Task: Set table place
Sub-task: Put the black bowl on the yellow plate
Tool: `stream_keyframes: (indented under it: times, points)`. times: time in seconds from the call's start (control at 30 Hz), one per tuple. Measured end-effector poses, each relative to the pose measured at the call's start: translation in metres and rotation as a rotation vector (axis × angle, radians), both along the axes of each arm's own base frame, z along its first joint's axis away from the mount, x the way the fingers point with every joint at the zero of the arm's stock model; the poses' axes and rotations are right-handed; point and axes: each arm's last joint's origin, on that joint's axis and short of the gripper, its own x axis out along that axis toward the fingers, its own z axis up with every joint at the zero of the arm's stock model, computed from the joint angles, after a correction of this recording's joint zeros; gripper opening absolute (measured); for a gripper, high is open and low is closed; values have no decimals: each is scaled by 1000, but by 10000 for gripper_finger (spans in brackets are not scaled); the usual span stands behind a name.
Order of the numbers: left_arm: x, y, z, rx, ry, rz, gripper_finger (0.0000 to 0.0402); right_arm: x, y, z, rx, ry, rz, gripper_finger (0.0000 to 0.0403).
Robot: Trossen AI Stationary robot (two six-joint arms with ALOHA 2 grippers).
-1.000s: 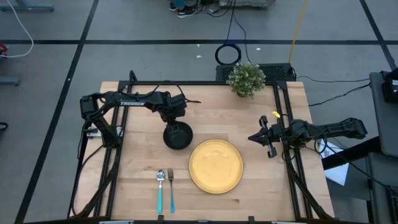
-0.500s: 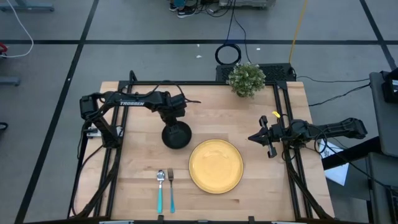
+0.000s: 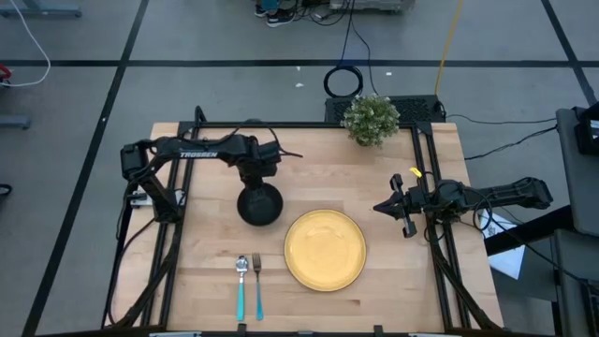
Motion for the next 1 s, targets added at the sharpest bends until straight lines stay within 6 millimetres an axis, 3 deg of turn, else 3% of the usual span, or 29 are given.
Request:
stream_keyframes:
  times: [0.63,0.83,1.0]
  points:
    - [26,-13,77,54,-136,-104,4,0,0,0,17,2,1,0]
    - [17,-24,106,25,-226,-130,4,0,0,0,26,3,2,0]
    - [-7,-35,135,42,-303,-115,4,0,0,0,25,2,2,0]
